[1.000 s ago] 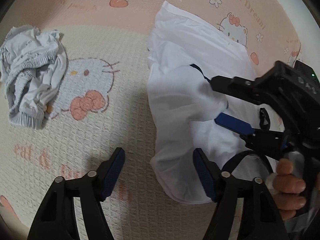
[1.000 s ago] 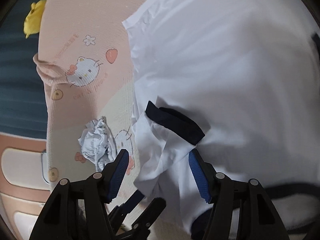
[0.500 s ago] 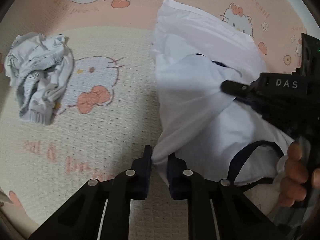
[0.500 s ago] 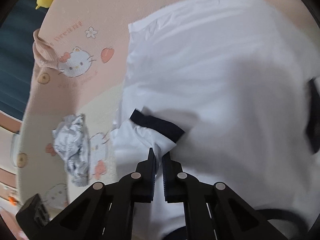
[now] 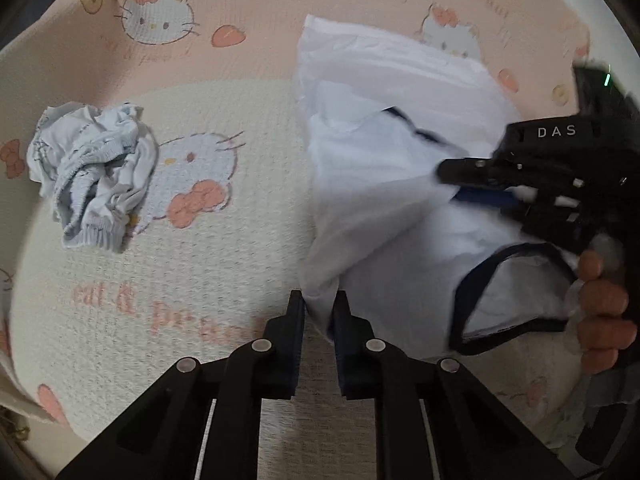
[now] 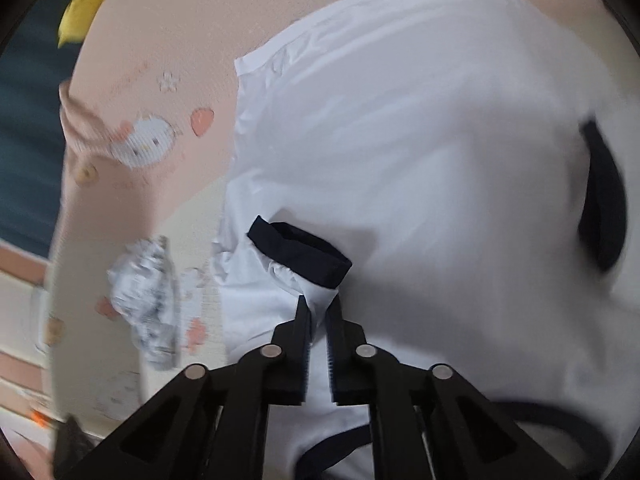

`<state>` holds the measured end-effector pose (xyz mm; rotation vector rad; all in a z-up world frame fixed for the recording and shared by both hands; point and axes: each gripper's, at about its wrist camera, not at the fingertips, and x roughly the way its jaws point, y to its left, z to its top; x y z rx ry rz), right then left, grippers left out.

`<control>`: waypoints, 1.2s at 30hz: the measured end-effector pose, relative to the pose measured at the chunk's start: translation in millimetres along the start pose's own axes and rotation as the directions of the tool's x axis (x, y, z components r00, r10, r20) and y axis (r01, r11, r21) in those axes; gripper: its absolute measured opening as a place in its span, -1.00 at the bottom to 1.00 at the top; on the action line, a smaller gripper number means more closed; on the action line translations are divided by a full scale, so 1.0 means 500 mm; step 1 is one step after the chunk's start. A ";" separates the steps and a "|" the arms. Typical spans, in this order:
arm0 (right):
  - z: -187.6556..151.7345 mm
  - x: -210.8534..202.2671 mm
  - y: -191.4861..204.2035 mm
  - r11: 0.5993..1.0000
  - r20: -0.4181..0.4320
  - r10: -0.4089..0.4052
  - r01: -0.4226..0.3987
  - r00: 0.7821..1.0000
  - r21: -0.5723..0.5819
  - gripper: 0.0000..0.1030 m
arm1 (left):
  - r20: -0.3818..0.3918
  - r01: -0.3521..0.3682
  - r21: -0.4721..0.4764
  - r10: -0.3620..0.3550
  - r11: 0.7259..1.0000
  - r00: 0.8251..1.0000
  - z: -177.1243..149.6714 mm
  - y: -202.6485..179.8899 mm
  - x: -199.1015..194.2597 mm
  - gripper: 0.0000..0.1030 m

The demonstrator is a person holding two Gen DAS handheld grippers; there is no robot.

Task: Fold clothes

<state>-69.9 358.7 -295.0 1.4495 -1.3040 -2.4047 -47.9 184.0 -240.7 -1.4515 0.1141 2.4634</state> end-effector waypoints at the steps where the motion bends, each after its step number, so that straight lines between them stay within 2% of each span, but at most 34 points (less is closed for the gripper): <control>1: -0.003 -0.005 -0.009 0.998 -0.003 0.044 -0.044 0.999 0.039 -0.36 | 0.016 0.002 0.001 -0.002 1.000 1.000 -0.002 0.002 -0.007 -0.55; 2: -0.006 -0.012 -0.016 0.994 0.006 0.080 -0.080 0.997 0.073 -0.22 | 0.032 0.003 0.001 -0.003 1.000 0.999 -0.004 0.003 -0.014 -0.19; 3: -0.010 -0.019 -0.022 0.988 0.017 0.112 -0.113 0.994 0.106 -0.14 | 0.045 0.003 0.002 -0.004 1.000 0.999 -0.005 0.003 -0.018 0.04; 4: -0.015 -0.023 -0.025 0.983 0.024 0.130 -0.132 0.991 0.128 -0.09 | 0.048 0.000 0.004 0.000 1.000 0.999 -0.001 -0.001 -0.014 0.37; 5: -0.019 -0.025 -0.026 0.979 0.022 0.145 -0.146 0.989 0.142 0.01 | 0.051 -0.004 0.006 0.004 1.000 0.999 0.003 -0.005 -0.010 0.40; 10: -0.026 -0.006 -0.013 0.974 -0.012 0.172 -0.168 0.985 0.149 0.02 | 0.049 -0.030 0.025 0.029 0.999 0.998 0.021 -0.018 0.014 0.40; 16: -0.014 0.011 -0.012 0.969 -0.014 0.205 -0.201 0.979 0.147 0.12 | 0.091 -0.075 0.105 0.065 0.992 0.994 0.023 -0.022 0.031 0.39; 18: -0.014 0.015 -0.019 0.962 0.009 0.223 -0.221 0.975 0.160 0.12 | 0.109 -0.096 0.141 0.081 0.985 0.991 0.024 -0.024 0.036 0.29; 20: -0.008 0.021 -0.022 0.958 0.040 0.234 -0.237 0.971 0.161 0.12 | 0.116 -0.120 0.157 0.103 0.980 0.988 0.025 -0.025 0.042 -0.41; 22: -0.001 0.023 -0.021 0.959 0.064 0.227 -0.234 0.972 0.159 0.11 | 0.124 -0.100 0.147 0.082 0.984 0.989 0.021 -0.025 0.035 -0.73; 23: 0.003 0.022 -0.019 0.963 0.083 0.209 -0.220 0.974 0.154 -0.03 | 0.132 -0.090 0.147 0.070 0.985 0.989 0.018 -0.027 0.029 -0.77; 24: 0.005 0.023 -0.014 0.972 0.092 0.175 -0.187 0.980 0.140 -0.43 | 0.139 -0.096 0.162 0.073 0.982 0.988 0.015 -0.033 0.026 -0.79; 26: 0.011 0.037 0.005 0.996 0.068 0.056 -0.060 0.996 0.065 -0.90 | 0.151 -0.109 0.194 0.080 0.975 0.985 0.008 -0.045 0.019 -0.83; 27: 0.011 0.039 0.012 0.999 0.068 0.036 -0.038 0.997 0.036 -0.90 | 0.157 -0.113 0.207 0.081 0.972 0.984 0.004 -0.051 0.016 -0.84; 30: 0.008 0.028 0.029 0.999 0.083 0.044 -0.044 0.996 0.002 -0.90 | 0.154 -0.104 0.222 0.070 0.970 0.986 -0.001 -0.058 0.011 -0.84; 36: 0.012 -0.018 0.066 0.995 0.143 0.030 -0.016 0.989 -0.096 -0.90 | 0.086 -0.048 0.207 0.030 0.977 0.996 -0.018 -0.061 0.021 -0.84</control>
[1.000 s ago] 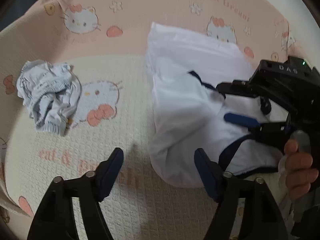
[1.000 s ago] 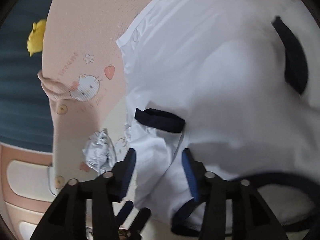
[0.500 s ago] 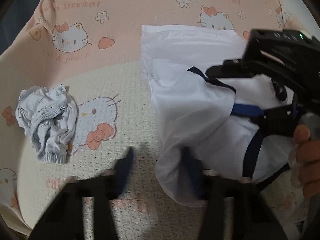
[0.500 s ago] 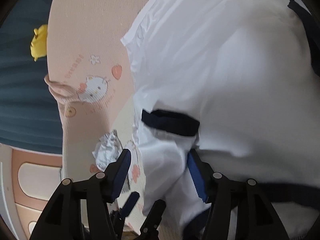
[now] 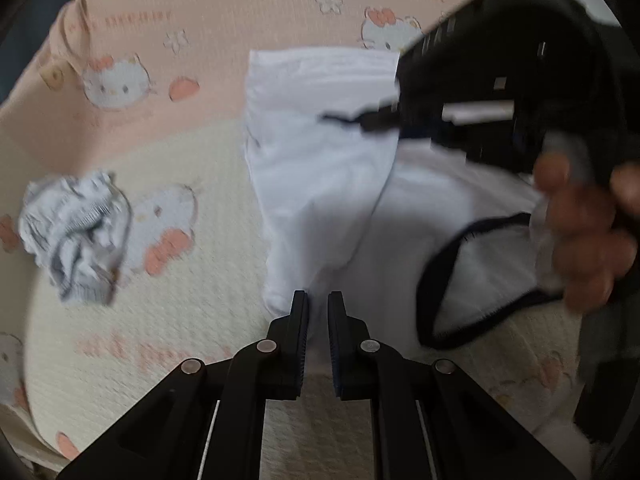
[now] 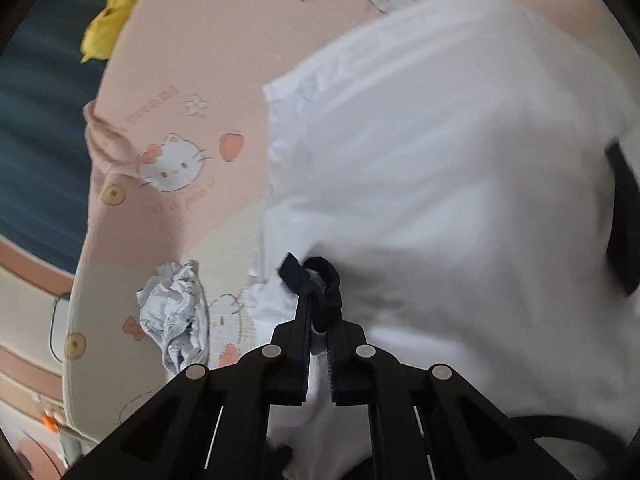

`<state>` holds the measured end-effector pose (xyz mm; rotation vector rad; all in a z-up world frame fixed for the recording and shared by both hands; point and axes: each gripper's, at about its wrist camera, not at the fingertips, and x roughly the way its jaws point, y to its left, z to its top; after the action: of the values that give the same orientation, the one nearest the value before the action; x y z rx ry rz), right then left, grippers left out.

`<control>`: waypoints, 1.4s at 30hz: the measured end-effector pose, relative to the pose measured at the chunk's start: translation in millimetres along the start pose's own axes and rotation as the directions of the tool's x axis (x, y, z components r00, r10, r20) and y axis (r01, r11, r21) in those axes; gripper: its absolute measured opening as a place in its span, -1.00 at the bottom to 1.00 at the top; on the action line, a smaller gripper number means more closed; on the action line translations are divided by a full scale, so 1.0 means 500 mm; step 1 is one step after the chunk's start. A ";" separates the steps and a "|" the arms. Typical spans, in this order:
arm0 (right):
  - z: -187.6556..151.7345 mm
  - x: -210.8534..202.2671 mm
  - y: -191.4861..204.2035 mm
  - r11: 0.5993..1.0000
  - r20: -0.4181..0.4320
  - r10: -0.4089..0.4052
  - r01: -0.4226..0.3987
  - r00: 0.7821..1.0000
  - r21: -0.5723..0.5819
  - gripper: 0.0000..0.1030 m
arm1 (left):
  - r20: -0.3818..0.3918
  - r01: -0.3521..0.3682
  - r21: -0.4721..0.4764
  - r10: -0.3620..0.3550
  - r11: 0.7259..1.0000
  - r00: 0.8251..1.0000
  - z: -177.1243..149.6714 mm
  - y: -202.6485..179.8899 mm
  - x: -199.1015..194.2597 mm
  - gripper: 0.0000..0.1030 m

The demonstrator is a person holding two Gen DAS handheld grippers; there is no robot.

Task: Fold clothes

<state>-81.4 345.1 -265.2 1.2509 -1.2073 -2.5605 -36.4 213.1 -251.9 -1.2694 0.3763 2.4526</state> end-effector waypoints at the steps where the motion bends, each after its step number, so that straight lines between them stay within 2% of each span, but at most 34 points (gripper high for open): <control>1: 0.003 -0.008 0.000 1.000 0.008 0.000 0.000 1.000 -0.005 -0.90 | -0.007 0.007 -0.002 -0.007 1.000 1.000 -0.003 -0.001 0.002 -0.84; 4: 0.016 -0.021 -0.007 0.999 0.027 -0.038 0.038 0.999 -0.007 -0.90 | -0.009 0.005 0.026 -0.005 1.000 1.000 -0.003 -0.011 0.001 -0.84; 8: 0.023 -0.012 -0.038 0.997 -0.005 -0.075 0.075 0.997 0.031 -0.90 | -0.029 0.031 0.023 -0.030 0.999 0.999 -0.002 -0.021 0.003 -0.84; 13: 0.014 0.001 -0.059 0.995 -0.074 -0.031 0.038 0.997 0.095 -0.83 | -0.010 0.062 -0.100 -0.063 0.993 0.998 0.010 0.005 -0.019 -0.81; 14: 0.012 0.004 -0.064 0.994 -0.087 -0.021 0.030 0.996 0.108 -0.82 | -0.006 0.072 -0.125 -0.073 0.990 0.997 0.012 0.013 -0.023 -0.72; 15: 0.009 0.001 -0.068 0.992 -0.096 -0.001 0.013 0.995 0.127 -0.69 | -0.001 0.085 -0.148 -0.086 0.985 0.996 0.014 0.021 -0.027 -0.62; 16: 0.006 -0.001 -0.072 0.989 -0.103 0.022 -0.006 0.994 0.150 -0.57 | 0.004 0.098 -0.172 -0.099 0.980 0.995 0.017 0.029 -0.031 -0.19; 17: 0.001 -0.003 -0.074 0.985 -0.109 0.044 -0.025 0.993 0.171 -0.33 | 0.013 0.110 -0.196 -0.109 0.974 0.994 0.017 0.037 -0.036 0.40; 18: -0.005 -0.006 -0.076 0.980 -0.115 0.067 -0.044 0.991 0.192 -0.18 | 0.032 0.116 -0.223 -0.112 0.968 0.993 0.013 0.043 -0.043 0.50; 20: -0.017 -0.010 -0.076 0.973 -0.129 0.105 -0.075 0.986 0.218 -0.17 | 0.051 0.116 -0.264 -0.107 0.958 0.993 0.008 0.057 -0.051 0.52; 23: -0.035 -0.008 -0.066 0.970 -0.165 0.141 -0.102 0.976 0.222 -0.17 | 0.011 0.069 -0.217 -0.069 0.974 0.998 0.011 0.059 -0.033 0.52; 26: -0.054 0.009 -0.054 0.969 -0.224 0.162 -0.112 0.961 0.222 -0.17 | 0.014 0.046 -0.169 -0.045 0.985 0.999 0.012 0.062 -0.022 0.52; 30: -0.072 0.033 -0.046 0.963 -0.276 0.195 -0.129 0.941 0.238 -0.14 | 0.019 0.060 -0.147 -0.057 0.987 0.998 0.007 0.062 -0.009 0.52; 36: -0.083 0.058 -0.042 0.973 -0.277 0.146 -0.086 0.950 0.216 -0.10 | 0.002 0.128 -0.174 -0.129 0.976 0.992 0.021 0.082 0.032 0.51; 41: -0.072 0.079 -0.019 0.984 -0.251 0.114 -0.075 0.961 0.162 -0.10 | -0.011 0.131 -0.178 -0.135 0.975 0.991 0.021 0.082 0.043 0.30; 42: -0.071 0.083 -0.013 0.987 -0.249 0.106 -0.071 0.963 0.143 -0.17 | -0.007 0.129 -0.174 -0.132 0.976 0.991 0.019 0.081 0.042 0.27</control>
<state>-83.0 312.6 -309.4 1.4625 -1.3604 -2.2043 -71.7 184.3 -260.9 -1.3408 0.0821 2.4057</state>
